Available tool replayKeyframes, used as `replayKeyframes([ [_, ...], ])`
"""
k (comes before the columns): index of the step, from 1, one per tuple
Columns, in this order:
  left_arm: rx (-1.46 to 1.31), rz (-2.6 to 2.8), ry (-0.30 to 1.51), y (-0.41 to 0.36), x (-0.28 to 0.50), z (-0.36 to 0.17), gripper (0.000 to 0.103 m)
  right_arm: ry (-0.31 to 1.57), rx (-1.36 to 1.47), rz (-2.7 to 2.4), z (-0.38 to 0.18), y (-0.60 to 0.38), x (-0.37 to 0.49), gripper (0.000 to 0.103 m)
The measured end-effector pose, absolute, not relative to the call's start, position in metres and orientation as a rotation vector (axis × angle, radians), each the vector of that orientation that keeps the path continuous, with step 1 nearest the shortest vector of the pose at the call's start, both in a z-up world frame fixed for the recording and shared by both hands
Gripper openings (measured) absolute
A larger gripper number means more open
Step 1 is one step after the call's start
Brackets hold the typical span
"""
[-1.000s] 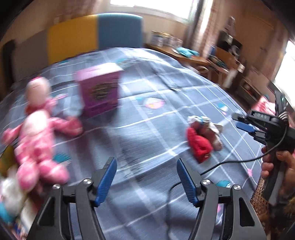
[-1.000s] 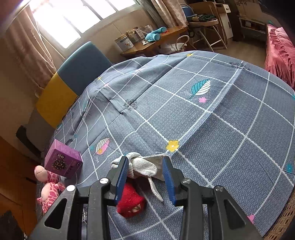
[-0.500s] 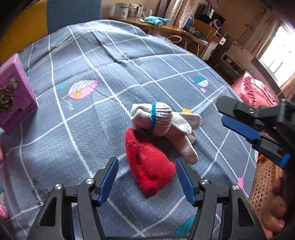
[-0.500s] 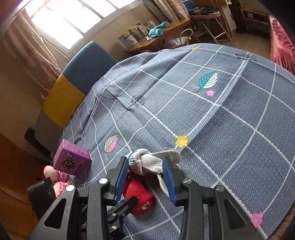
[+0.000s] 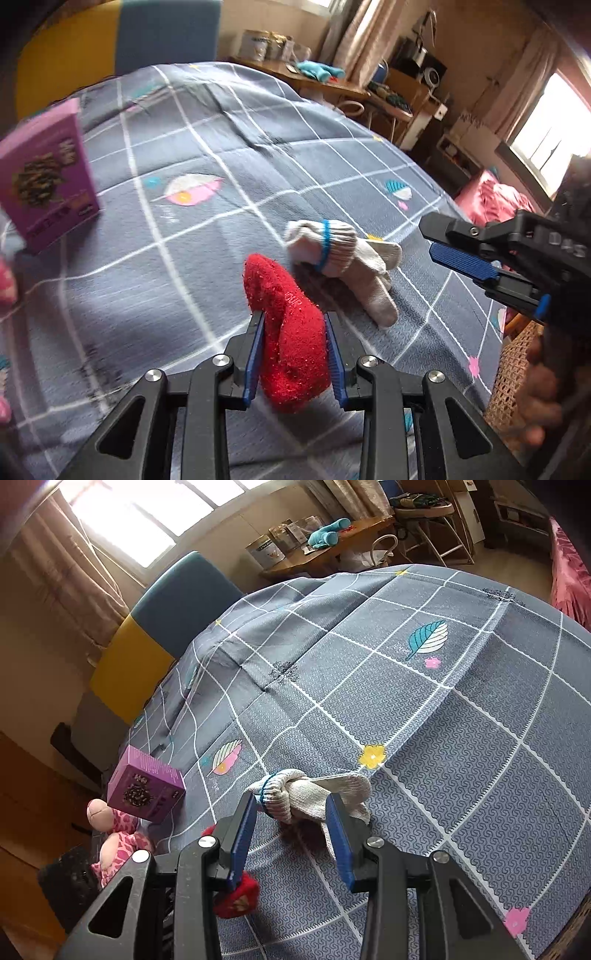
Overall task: Organize soft objects
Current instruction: 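Grasp the red sock with the left tool while the right tool grasps the grey sock, then carry the red sock into the gold tray and open the left tool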
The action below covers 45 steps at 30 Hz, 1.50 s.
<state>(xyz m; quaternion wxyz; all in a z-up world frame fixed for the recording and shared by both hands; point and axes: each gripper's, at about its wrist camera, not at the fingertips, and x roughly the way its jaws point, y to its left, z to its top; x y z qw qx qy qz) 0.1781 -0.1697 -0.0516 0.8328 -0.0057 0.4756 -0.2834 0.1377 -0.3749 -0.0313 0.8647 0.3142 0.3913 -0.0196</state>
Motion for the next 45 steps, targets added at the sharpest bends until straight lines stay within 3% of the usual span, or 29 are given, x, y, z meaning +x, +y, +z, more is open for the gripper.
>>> replayKeyframes([
  [6, -0.011, -0.505, 0.979, -0.094, 0.157, -0.049, 0.032, 0.889, 0.586, -0.007, -0.036, -0.359, 0.146, 0.039],
  [11, 0.019, -0.397, 1.034, -0.046, 0.143, -0.075, 0.032, 0.974, 0.351, 0.064, -0.029, -0.327, 0.166, 0.042],
  [17, -0.034, -0.377, 1.040, -0.030, 0.138, -0.084, 0.034, 1.074, -0.010, 0.146, -0.032, -0.297, 0.195, 0.045],
  [19, -0.031, -0.373, 1.041, -0.031, 0.138, -0.085, 0.035, 1.105, -0.096, 0.155, -0.038, -0.292, 0.203, 0.058],
  [25, -0.078, -0.353, 1.054, -0.026, 0.141, -0.088, 0.045, 1.184, -0.191, 0.119, -0.070, -0.290, 0.230, 0.058],
  [26, -0.093, -0.351, 1.063, -0.023, 0.142, -0.090, 0.045, 1.187, -0.197, 0.097, -0.075, -0.291, 0.233, 0.056],
  [27, -0.113, -0.353, 1.062, -0.021, 0.143, -0.090, 0.045, 1.185, -0.203, 0.071, -0.078, -0.293, 0.234, 0.034],
  [30, -0.125, -0.353, 1.064, -0.021, 0.142, -0.090, 0.045, 1.139, -0.144, 0.064, -0.069, -0.299, 0.229, 0.027],
  [38, -0.149, -0.333, 1.054, -0.020, 0.140, -0.091, 0.045, 1.105, -0.087, 0.215, -0.038, -0.255, 0.191, 0.026],
  [45, -0.201, -0.333, 1.067, -0.015, 0.144, -0.091, 0.041, 1.217, -0.079, 0.330, -0.075, -0.192, 0.172, 0.027],
])
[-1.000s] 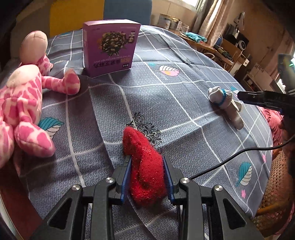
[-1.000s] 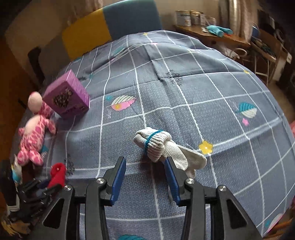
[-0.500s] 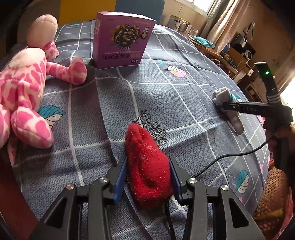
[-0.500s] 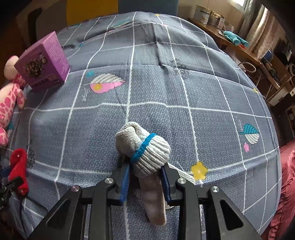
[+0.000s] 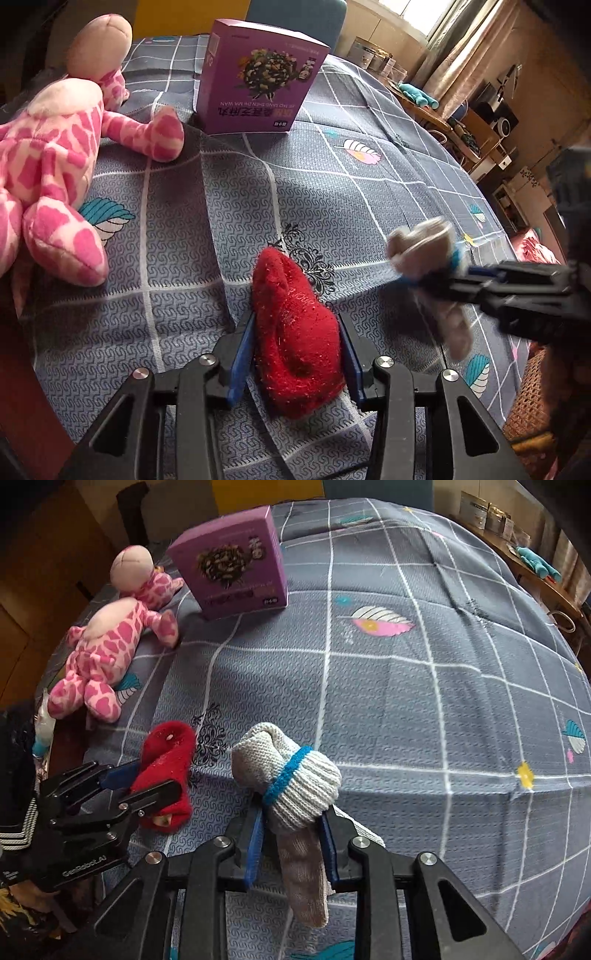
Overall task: Organize soft objects
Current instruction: 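Carry the red sock into the gold tray and open the left tool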
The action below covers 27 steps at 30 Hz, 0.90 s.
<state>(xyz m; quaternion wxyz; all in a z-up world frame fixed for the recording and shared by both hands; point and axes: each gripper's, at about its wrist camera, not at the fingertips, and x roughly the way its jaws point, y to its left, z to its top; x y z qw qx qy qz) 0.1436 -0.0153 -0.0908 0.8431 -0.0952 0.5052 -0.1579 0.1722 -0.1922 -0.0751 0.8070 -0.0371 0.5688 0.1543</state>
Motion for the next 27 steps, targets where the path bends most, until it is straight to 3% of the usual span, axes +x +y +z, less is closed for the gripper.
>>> replayKeyframes([
  [4, -0.162, -0.336, 1.048, -0.017, 0.139, -0.084, 0.030, 1.169, -0.073, 0.314, -0.088, -0.190, 0.173, 0.028],
  [27, -0.108, -0.199, 0.838, 0.021, 0.059, -0.002, 0.030, 1.125, -0.241, 0.300, -0.094, -0.176, 0.168, 0.037],
])
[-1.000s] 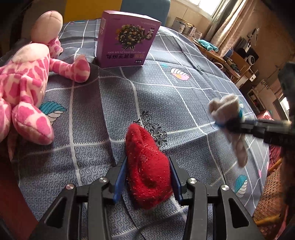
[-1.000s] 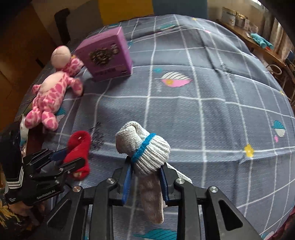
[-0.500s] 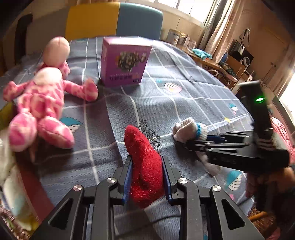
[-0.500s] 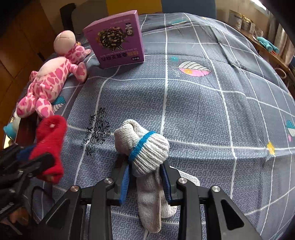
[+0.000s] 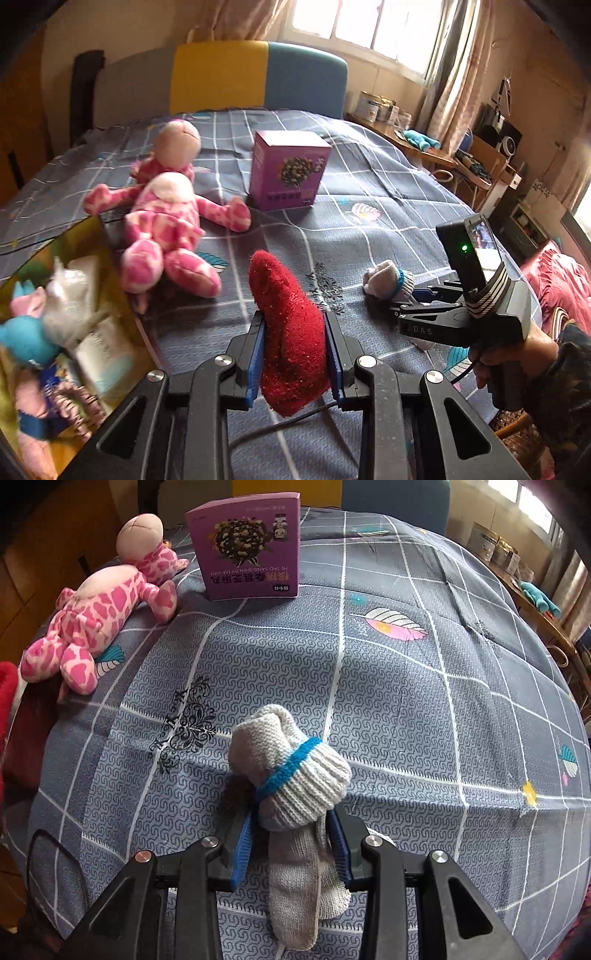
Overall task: Organize soft objects
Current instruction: 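Carry the red sock into the gold tray and open the left tool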
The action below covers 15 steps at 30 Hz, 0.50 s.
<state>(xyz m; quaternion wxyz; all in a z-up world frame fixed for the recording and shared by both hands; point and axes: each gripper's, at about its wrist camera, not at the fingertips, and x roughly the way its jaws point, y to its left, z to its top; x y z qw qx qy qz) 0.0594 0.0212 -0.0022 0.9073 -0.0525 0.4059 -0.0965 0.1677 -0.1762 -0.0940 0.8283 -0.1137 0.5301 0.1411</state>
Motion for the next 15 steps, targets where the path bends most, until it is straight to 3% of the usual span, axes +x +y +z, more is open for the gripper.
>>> replayKeyframes([
  [15, -0.121, -0.064, 0.813, 0.066, 0.025, 0.007, 0.030, 1.084, -0.324, 0.292, -0.091, -0.174, 0.161, 0.037],
])
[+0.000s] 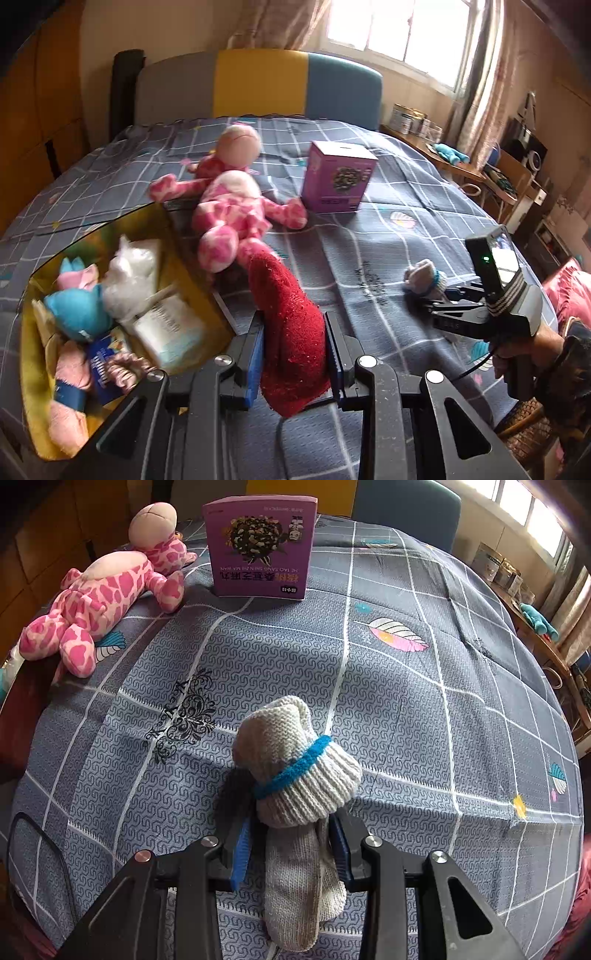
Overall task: Organize soft objects
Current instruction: 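Carry the red sock into the gold tray and open the left tool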
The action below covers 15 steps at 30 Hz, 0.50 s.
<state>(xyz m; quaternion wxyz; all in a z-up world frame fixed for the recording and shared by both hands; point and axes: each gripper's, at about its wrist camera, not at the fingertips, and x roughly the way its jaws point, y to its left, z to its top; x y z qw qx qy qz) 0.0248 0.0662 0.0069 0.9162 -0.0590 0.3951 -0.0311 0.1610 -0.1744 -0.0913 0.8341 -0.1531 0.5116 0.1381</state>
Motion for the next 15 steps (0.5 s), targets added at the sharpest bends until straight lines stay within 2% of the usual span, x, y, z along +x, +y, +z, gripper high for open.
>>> replayKeyframes([
  [15, -0.175, 0.057, 0.821, 0.122, 0.005, -0.002, 0.030, 1.066, -0.358, 0.294, -0.091, -0.174, 0.159, 0.037],
])
